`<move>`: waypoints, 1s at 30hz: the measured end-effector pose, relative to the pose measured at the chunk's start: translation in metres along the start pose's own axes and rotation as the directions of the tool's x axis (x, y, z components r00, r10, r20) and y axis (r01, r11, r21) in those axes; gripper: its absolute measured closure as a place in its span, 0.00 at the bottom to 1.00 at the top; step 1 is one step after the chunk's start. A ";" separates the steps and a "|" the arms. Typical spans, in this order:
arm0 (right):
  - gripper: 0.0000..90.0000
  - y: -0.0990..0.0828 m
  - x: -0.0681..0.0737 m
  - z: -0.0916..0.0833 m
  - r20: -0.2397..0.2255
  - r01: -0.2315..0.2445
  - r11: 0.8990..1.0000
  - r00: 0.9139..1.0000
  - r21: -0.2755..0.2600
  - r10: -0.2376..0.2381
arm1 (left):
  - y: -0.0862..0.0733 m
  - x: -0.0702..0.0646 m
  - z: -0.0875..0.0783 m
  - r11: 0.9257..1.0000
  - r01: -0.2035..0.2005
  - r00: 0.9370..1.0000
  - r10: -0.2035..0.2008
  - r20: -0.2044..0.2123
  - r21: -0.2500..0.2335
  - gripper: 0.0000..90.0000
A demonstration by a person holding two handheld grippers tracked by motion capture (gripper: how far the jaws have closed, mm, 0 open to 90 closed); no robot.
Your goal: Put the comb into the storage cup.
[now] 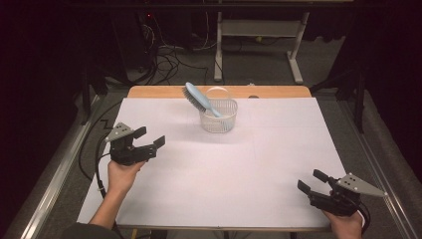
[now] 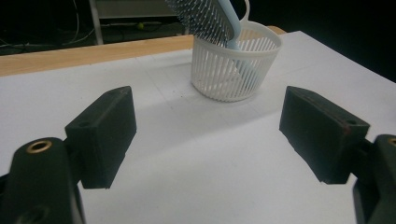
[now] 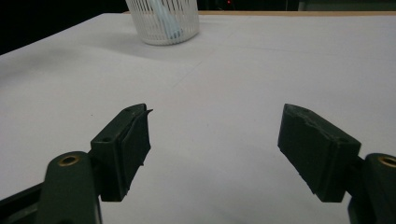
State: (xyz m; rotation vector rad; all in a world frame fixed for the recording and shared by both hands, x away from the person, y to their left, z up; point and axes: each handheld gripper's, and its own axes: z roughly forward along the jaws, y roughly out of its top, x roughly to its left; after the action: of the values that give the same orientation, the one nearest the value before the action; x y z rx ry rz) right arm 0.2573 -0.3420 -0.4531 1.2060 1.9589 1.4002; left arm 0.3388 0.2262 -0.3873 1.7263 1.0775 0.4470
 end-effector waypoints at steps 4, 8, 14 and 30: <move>0.28 0.000 0.000 0.000 -0.001 0.003 1.000 1.000 0.000 -0.003 | -0.003 -0.001 -0.001 1.000 0.001 1.000 -0.001 0.005 0.003 0.20; 0.28 0.000 0.000 0.000 0.000 0.000 1.000 1.000 0.000 0.000 | -0.007 -0.001 -0.002 1.000 0.006 1.000 -0.006 0.007 0.005 0.20; 0.28 0.000 0.000 0.000 -0.001 0.001 1.000 1.000 0.000 -0.001 | -0.012 -0.001 -0.005 1.000 0.014 1.000 -0.014 0.008 0.005 0.20; 0.28 0.000 0.000 0.000 -0.001 0.000 1.000 1.000 -0.001 0.000 | -0.022 -0.001 -0.012 1.000 0.030 1.000 -0.030 0.006 0.003 0.20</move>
State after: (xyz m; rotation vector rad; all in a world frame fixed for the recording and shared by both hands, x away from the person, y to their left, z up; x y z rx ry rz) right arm 0.2576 -0.3416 -0.4533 1.2050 1.9594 1.4018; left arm 0.3194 0.2343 -0.4017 1.7114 1.0989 0.4213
